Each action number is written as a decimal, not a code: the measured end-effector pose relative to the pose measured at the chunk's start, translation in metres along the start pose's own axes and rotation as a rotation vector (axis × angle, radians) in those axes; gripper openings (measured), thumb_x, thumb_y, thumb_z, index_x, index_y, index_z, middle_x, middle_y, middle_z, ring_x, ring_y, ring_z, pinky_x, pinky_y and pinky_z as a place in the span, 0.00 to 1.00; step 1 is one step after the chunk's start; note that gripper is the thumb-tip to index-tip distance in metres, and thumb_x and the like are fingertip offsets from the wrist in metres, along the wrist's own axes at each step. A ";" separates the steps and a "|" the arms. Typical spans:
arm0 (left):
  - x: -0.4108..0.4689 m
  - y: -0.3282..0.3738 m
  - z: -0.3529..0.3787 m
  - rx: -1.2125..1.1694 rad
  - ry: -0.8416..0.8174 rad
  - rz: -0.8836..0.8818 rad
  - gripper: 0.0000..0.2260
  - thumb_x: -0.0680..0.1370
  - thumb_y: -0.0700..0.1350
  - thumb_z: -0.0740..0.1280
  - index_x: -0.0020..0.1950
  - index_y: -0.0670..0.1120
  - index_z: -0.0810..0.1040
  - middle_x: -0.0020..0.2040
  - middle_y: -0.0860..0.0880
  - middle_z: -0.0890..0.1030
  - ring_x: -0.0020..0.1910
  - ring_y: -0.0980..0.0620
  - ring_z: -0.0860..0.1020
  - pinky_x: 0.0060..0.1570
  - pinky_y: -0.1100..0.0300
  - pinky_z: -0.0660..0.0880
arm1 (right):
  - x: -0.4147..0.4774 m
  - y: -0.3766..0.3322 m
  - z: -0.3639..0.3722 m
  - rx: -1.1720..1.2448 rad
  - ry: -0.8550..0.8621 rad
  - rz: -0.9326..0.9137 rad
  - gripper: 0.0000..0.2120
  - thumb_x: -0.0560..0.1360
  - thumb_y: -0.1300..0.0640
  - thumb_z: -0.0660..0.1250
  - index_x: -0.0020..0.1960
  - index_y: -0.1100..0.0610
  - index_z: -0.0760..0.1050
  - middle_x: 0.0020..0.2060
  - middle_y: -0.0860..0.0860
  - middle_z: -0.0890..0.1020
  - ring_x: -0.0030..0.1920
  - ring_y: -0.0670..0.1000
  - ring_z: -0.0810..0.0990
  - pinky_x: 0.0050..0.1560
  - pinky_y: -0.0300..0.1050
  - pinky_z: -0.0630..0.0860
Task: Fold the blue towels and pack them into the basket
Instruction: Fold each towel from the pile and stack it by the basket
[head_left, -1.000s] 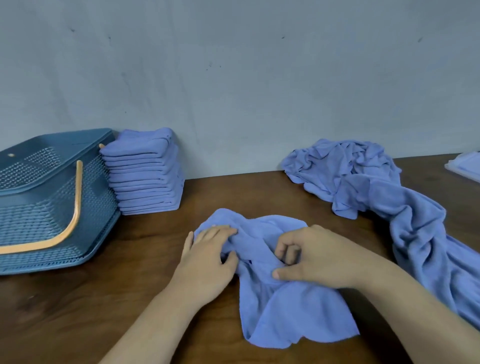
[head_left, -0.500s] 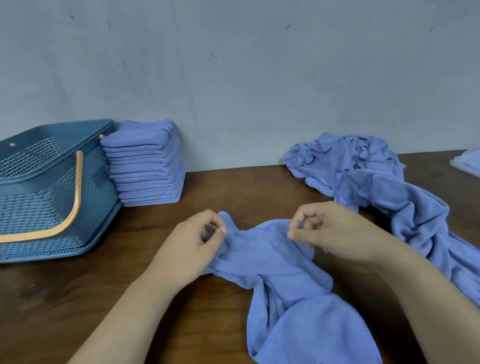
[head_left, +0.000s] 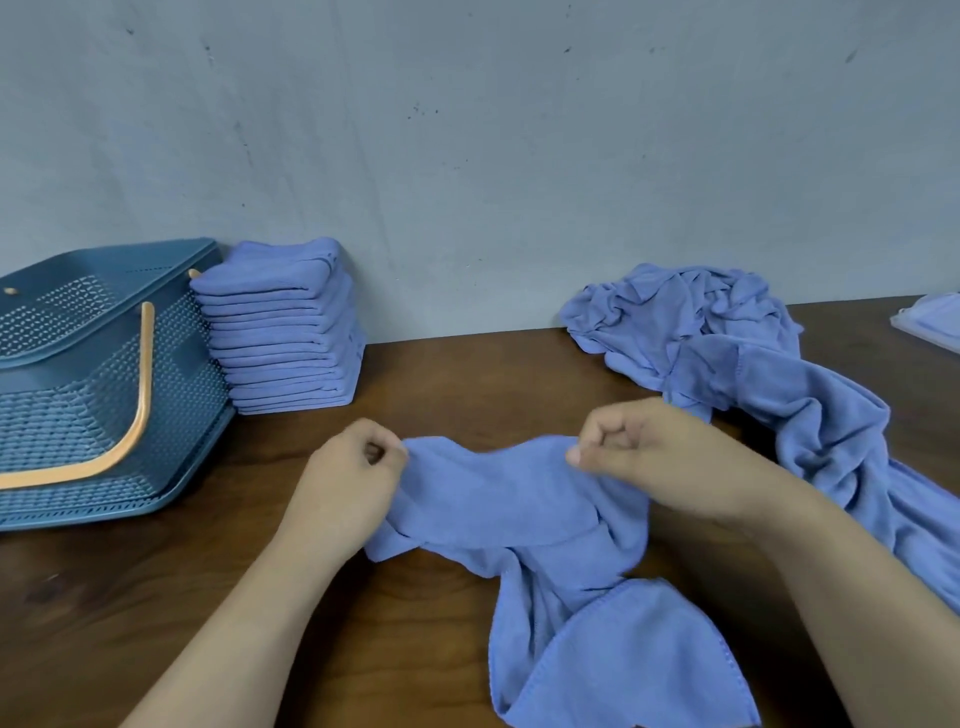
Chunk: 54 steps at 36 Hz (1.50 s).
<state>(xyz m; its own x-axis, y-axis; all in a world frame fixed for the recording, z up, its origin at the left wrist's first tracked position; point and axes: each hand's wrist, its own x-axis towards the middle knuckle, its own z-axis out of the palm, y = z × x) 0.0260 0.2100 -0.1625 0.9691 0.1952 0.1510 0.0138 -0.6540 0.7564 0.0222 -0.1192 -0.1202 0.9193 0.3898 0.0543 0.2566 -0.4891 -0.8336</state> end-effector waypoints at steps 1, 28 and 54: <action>0.000 0.001 -0.003 -0.049 0.050 -0.007 0.07 0.82 0.49 0.66 0.46 0.58 0.78 0.41 0.63 0.82 0.41 0.63 0.79 0.38 0.57 0.72 | 0.002 -0.001 0.000 0.051 0.077 0.000 0.14 0.80 0.45 0.73 0.43 0.55 0.80 0.29 0.49 0.71 0.31 0.49 0.64 0.32 0.40 0.61; -0.006 0.010 0.013 -0.201 0.048 0.220 0.20 0.85 0.45 0.66 0.72 0.65 0.70 0.68 0.70 0.76 0.71 0.69 0.72 0.72 0.58 0.70 | 0.027 0.022 0.018 -0.174 0.421 -0.118 0.22 0.83 0.58 0.66 0.72 0.39 0.74 0.69 0.34 0.75 0.71 0.36 0.71 0.71 0.45 0.72; 0.007 -0.022 0.004 0.412 -0.235 0.097 0.21 0.86 0.62 0.56 0.81 0.67 0.64 0.83 0.66 0.61 0.85 0.58 0.53 0.82 0.37 0.47 | -0.002 -0.003 0.001 -0.237 0.067 -0.068 0.11 0.77 0.56 0.70 0.56 0.43 0.81 0.34 0.49 0.77 0.35 0.52 0.74 0.42 0.53 0.75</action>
<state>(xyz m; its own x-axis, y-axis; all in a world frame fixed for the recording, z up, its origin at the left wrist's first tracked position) 0.0336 0.2230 -0.1806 0.9995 -0.0202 0.0250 -0.0289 -0.9053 0.4239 0.0188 -0.1174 -0.1181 0.9132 0.3792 0.1491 0.3741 -0.6355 -0.6754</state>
